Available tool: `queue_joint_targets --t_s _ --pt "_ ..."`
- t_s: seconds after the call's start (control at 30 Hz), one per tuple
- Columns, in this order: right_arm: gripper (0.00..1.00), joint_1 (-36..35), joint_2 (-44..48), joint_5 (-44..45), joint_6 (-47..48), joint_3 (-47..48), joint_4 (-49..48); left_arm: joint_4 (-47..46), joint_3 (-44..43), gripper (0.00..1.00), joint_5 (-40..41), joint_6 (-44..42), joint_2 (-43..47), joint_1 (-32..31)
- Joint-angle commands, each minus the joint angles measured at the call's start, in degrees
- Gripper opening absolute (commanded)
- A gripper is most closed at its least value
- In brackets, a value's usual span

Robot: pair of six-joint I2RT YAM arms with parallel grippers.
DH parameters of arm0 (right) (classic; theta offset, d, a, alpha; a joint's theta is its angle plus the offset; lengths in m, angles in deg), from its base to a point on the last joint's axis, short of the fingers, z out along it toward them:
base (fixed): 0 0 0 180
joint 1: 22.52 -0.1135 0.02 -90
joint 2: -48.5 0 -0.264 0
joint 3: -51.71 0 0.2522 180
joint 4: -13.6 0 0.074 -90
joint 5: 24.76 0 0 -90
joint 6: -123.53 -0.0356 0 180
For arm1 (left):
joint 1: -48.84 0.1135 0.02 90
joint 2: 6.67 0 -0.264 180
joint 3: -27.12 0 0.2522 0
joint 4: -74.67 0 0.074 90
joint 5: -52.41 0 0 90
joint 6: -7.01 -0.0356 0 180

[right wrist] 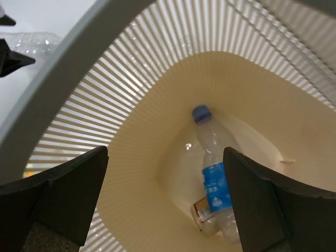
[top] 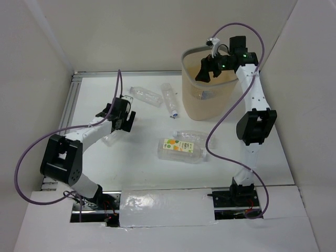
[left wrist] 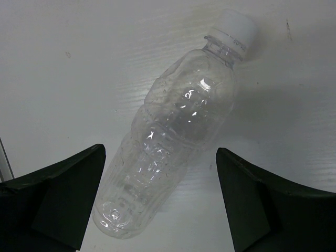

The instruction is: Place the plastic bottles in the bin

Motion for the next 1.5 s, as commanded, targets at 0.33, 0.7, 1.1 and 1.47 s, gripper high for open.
queue_joint_targets --t_s 0.33,0.7,1.1,1.47 --pt "0.99 8.8 7.37 -10.92 -13.08 7.79 -16.65 -2.35 1.06 0.99 1.88 -0.99 -6.69 0.16" --pt "0.56 13.37 25.46 -21.13 1.11 -12.5 -12.02 -0.16 -1.22 0.22 0.74 2.33 -4.88 -1.07" --pt "1.0 12.67 48.06 -19.73 43.4 -52.24 5.83 2.67 -25.46 0.17 -15.86 9.63 6.41 -18.36" --pt "0.04 8.81 49.91 -11.12 51.51 -60.85 14.19 -15.25 -55.0 0.16 -26.76 22.29 -10.99 -23.3"
